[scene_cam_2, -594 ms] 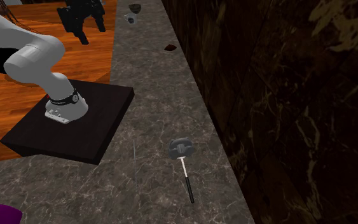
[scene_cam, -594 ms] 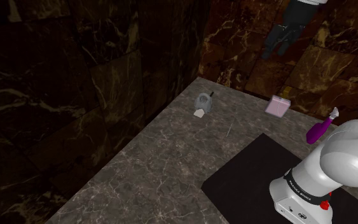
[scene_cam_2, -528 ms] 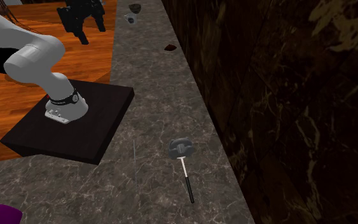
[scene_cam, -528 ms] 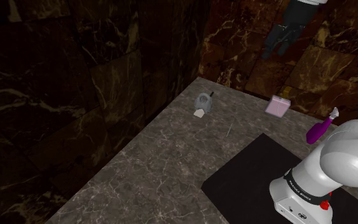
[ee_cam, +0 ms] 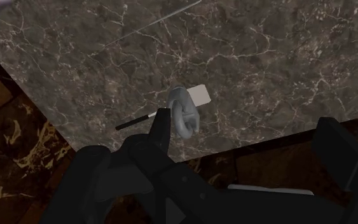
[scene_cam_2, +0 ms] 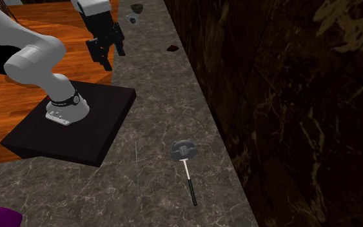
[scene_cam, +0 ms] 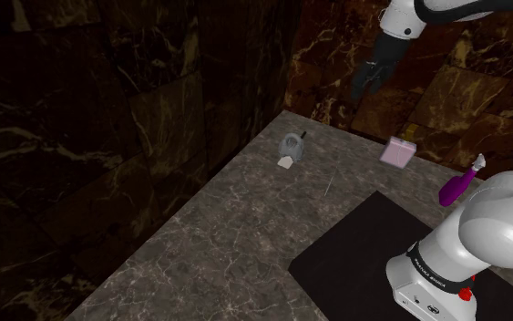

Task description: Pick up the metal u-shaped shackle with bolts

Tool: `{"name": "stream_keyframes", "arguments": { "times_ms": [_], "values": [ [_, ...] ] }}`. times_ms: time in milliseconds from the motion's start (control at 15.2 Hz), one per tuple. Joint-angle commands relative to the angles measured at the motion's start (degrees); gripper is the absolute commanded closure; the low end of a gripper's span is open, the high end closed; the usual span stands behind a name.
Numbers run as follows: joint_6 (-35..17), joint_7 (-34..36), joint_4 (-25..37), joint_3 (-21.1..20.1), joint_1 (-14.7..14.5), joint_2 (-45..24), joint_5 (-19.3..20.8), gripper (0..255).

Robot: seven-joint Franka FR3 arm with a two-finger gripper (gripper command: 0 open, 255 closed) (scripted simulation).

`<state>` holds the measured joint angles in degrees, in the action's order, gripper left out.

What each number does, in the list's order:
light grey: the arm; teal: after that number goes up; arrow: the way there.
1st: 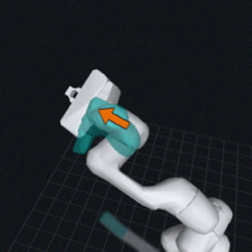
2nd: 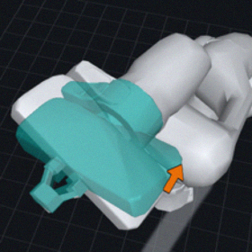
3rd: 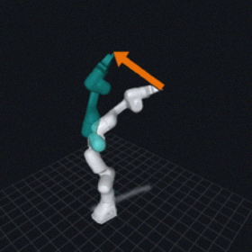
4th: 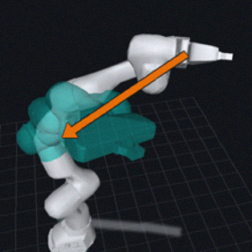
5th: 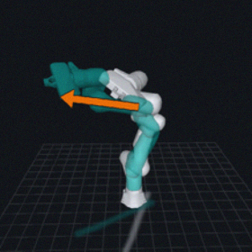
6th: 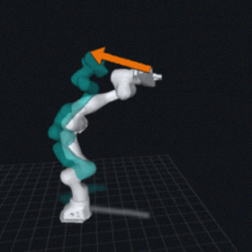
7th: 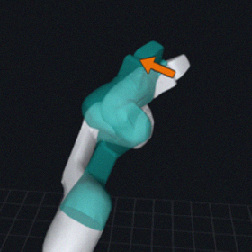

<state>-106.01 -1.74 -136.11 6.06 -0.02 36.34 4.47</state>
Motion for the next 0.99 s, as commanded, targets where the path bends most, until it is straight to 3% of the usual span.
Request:
{"name": "stream_keyframes", "arguments": {
  "times_ms": [0, 462, 924],
  "values": [
    [-4.03, -1.5, -1.15, 1.01, -0.11, -2.68, 0.33, 0],
    [-16.88, -6.58, -1.0, 4.15, -0.99, -15.45, 0.14, 0],
    [-27.66, -12.81, 3.23, 6.48, -1.92, -30.45, -2.73, 0]
  ]
}}
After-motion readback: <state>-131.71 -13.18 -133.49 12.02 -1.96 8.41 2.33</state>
